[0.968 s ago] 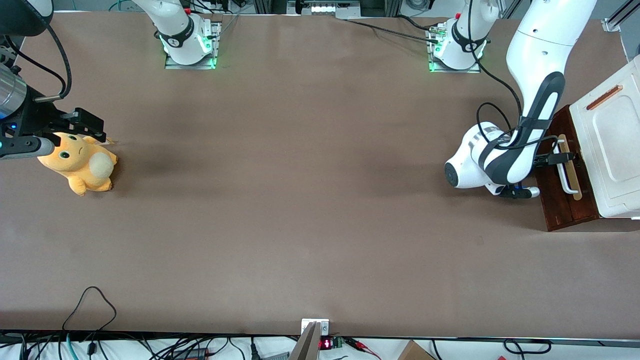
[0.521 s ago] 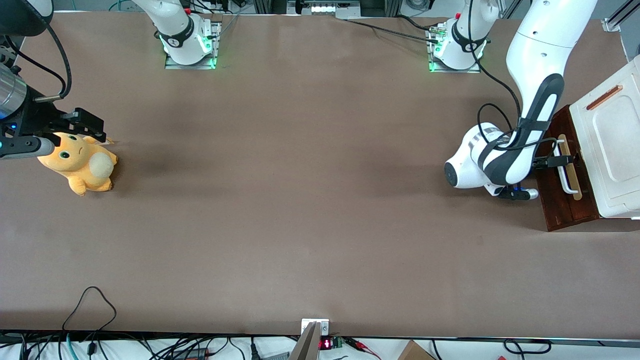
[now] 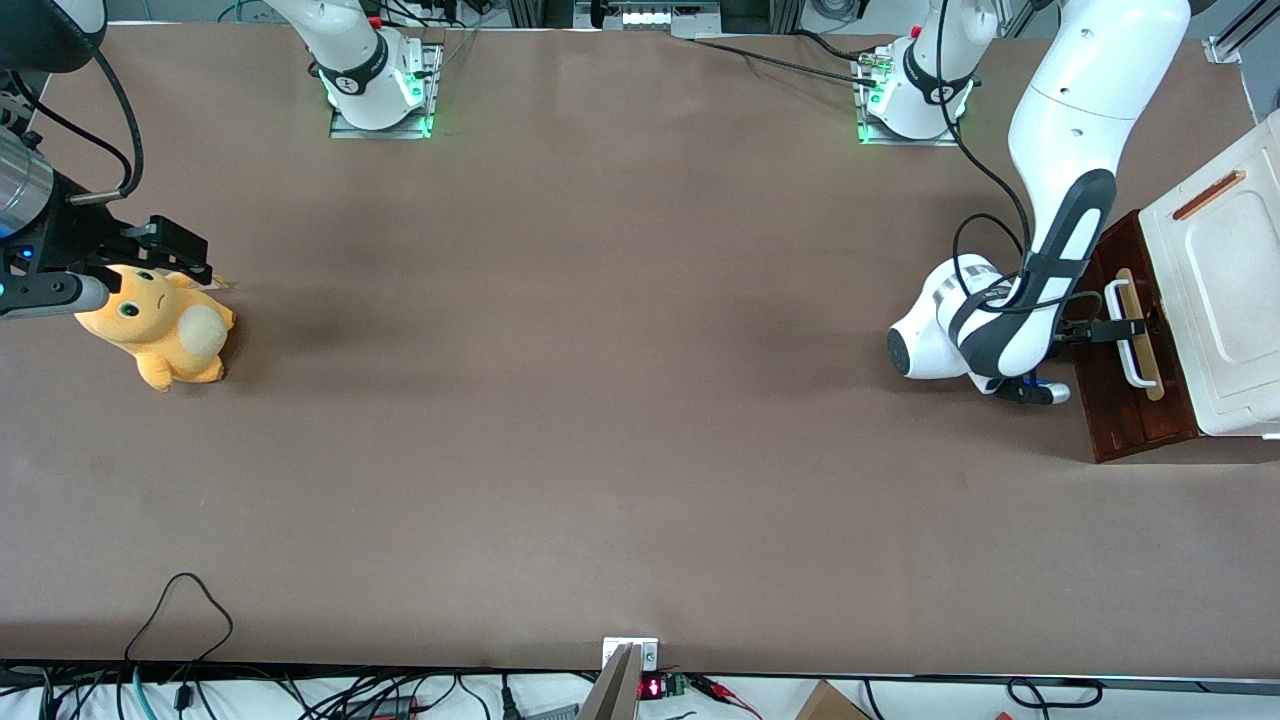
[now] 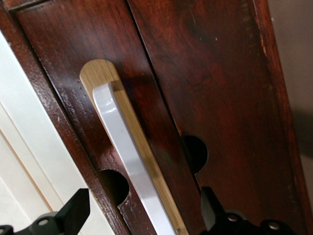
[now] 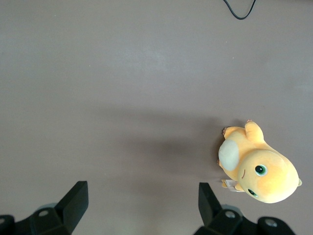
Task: Open lower drawer with left arm only
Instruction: 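Close the left gripper around the white drawer handle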
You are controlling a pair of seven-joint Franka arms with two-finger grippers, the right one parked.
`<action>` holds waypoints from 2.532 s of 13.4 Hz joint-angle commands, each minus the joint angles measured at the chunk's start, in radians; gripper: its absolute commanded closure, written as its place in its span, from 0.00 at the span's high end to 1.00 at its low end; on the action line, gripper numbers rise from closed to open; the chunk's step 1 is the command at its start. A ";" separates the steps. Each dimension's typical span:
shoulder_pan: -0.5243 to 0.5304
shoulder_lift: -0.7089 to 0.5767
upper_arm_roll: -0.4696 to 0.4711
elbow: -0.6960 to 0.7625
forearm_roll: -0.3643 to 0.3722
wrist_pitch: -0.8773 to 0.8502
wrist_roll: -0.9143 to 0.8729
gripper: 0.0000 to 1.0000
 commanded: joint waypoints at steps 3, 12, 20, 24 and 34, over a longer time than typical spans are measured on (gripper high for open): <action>0.019 0.000 -0.008 0.005 0.038 -0.015 0.000 1.00; 0.032 0.004 -0.010 0.005 0.046 -0.015 -0.002 0.80; 0.032 0.017 -0.010 0.005 0.044 -0.015 -0.005 0.62; 0.046 0.020 -0.010 0.005 0.041 -0.015 -0.005 0.51; 0.035 0.020 -0.010 0.008 0.041 -0.012 0.000 0.41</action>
